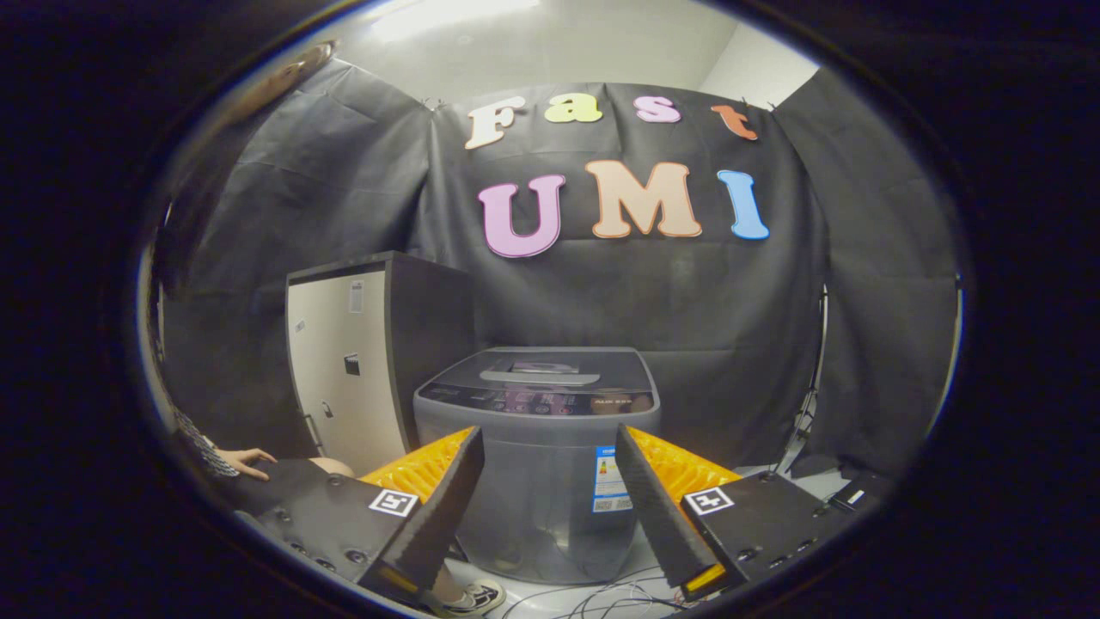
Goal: Put the clothes into the washing machine and then close the washing machine lid.
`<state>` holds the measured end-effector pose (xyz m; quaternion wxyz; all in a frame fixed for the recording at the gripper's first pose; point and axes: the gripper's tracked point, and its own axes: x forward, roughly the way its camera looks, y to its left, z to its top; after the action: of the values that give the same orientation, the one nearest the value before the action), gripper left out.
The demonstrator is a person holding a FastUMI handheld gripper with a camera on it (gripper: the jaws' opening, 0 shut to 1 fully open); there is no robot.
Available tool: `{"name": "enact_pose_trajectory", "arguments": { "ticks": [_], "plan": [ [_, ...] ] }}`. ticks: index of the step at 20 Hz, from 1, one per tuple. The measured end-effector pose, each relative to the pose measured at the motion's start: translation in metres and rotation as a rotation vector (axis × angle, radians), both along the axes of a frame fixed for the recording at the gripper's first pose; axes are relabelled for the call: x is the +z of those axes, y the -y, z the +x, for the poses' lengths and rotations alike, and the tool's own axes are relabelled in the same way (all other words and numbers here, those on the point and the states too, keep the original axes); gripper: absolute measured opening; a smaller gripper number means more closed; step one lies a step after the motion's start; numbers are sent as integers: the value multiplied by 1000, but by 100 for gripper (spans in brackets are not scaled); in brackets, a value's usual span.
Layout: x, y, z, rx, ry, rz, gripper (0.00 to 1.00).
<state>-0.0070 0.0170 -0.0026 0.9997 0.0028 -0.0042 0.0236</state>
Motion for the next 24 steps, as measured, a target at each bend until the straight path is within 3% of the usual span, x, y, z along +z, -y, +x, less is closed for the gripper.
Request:
{"name": "enact_pose_trajectory", "arguments": {
  "ticks": [24],
  "plan": [
    [1,-1,-3,9,-3,2,96]
  ]
}}
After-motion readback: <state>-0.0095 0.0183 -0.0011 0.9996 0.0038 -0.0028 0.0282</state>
